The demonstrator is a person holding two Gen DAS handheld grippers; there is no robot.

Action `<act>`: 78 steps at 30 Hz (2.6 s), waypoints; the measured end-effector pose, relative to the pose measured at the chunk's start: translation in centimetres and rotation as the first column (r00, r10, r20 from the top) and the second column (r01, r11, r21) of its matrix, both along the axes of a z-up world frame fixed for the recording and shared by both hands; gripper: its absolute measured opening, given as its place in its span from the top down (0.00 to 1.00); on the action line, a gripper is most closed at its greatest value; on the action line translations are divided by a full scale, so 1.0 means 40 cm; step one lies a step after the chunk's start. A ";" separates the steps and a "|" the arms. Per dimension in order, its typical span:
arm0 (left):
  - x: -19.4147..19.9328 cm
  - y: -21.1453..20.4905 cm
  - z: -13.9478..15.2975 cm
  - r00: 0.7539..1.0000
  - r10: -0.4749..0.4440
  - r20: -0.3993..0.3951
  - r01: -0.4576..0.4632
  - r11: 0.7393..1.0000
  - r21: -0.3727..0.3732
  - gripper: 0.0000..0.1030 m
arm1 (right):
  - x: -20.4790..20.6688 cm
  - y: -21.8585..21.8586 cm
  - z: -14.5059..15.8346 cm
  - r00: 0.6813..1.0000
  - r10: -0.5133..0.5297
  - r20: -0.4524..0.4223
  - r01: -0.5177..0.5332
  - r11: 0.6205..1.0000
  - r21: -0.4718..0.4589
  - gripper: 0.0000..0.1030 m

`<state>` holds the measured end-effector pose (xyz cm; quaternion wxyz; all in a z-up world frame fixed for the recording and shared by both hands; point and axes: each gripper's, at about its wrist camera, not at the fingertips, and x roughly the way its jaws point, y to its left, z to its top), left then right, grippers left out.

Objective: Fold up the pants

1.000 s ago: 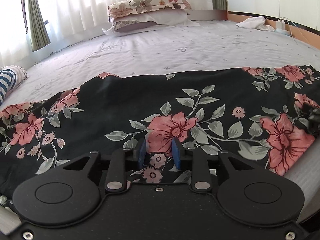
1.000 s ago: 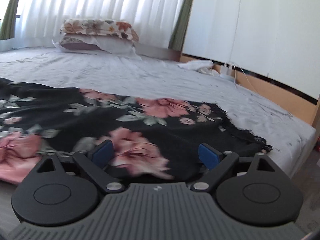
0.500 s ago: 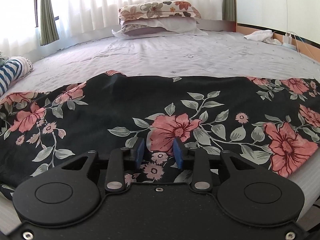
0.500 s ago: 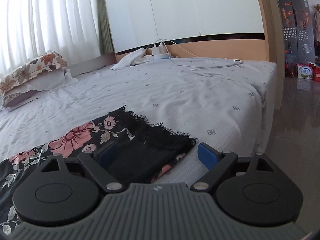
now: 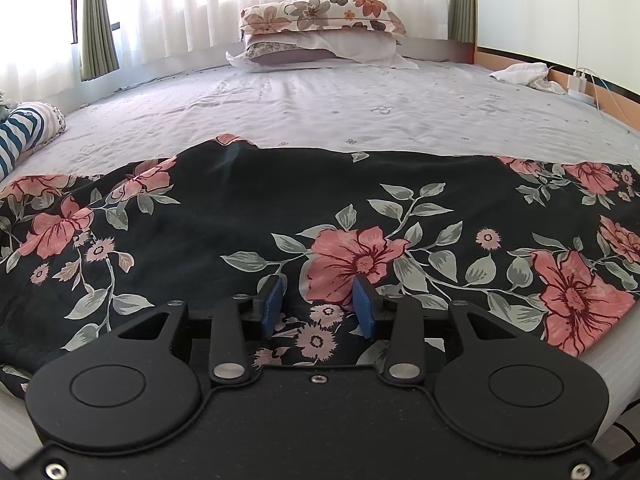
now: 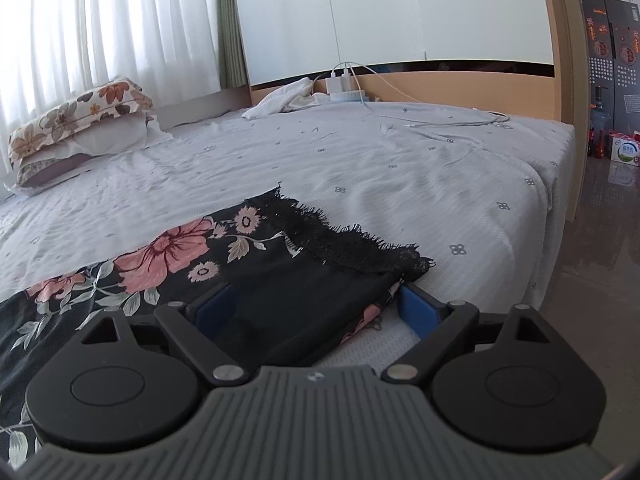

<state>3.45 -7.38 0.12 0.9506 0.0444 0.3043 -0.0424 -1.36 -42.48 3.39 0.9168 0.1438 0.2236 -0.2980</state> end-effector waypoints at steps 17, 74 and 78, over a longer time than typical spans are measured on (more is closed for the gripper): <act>0.002 -0.004 -0.002 1.000 0.009 -0.003 -0.009 1.000 0.005 0.60 | -0.003 -0.047 -0.001 0.992 0.099 0.083 -0.113 0.976 0.186 0.05; -0.035 0.434 0.096 0.968 0.251 -0.023 -0.250 0.939 -0.235 0.12 | 0.303 0.863 0.123 0.463 0.886 -0.010 -0.840 0.442 0.315 0.44; -0.046 0.451 0.094 0.968 0.246 -0.041 -0.248 0.926 -0.284 0.12 | 0.252 0.881 0.098 0.417 0.909 -0.006 -0.858 0.396 0.327 0.36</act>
